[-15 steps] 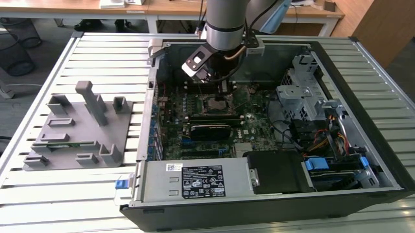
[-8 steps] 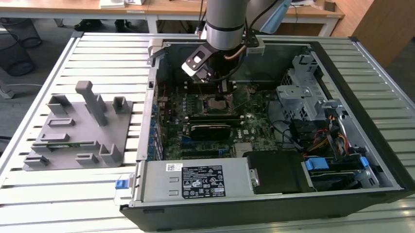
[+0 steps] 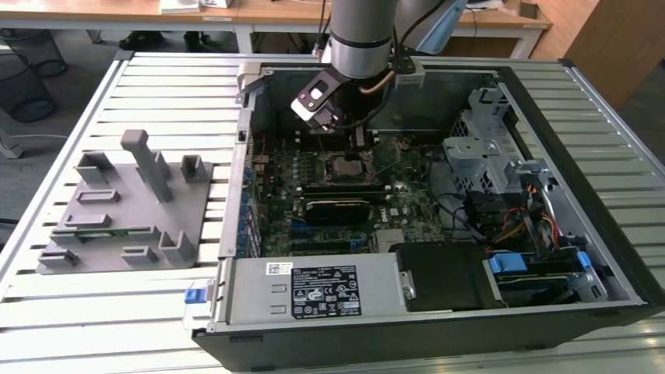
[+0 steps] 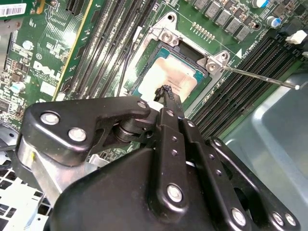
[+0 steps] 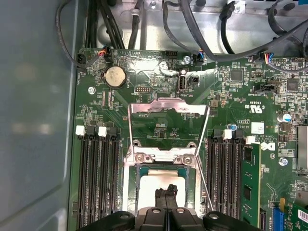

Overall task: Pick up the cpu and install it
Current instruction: 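Close the cpu cover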

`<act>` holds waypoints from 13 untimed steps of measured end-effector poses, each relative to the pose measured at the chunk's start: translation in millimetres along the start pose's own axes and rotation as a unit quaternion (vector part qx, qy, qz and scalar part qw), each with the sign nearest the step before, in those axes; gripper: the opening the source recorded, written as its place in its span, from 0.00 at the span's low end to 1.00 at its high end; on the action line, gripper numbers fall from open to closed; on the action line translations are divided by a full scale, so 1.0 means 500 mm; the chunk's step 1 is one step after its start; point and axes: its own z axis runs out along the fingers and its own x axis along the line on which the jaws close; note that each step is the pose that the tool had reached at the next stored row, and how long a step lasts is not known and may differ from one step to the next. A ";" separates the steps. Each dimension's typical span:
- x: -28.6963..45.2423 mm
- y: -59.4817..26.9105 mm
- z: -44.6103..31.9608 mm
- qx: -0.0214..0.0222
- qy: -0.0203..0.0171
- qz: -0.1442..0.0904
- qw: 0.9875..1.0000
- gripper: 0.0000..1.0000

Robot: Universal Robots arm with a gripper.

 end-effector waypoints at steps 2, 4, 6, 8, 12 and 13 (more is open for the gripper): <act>0.000 0.000 -0.001 0.000 0.000 0.000 1.000 0.11; 0.000 0.000 -0.002 0.000 0.000 0.000 1.000 0.11; 0.000 0.000 -0.002 0.000 -0.001 0.000 1.000 0.11; 0.000 0.000 -0.003 0.000 -0.001 0.000 1.000 0.11; 0.000 0.000 -0.005 0.000 -0.001 0.000 1.000 0.11; 0.000 0.000 -0.005 0.000 -0.001 0.000 1.000 0.11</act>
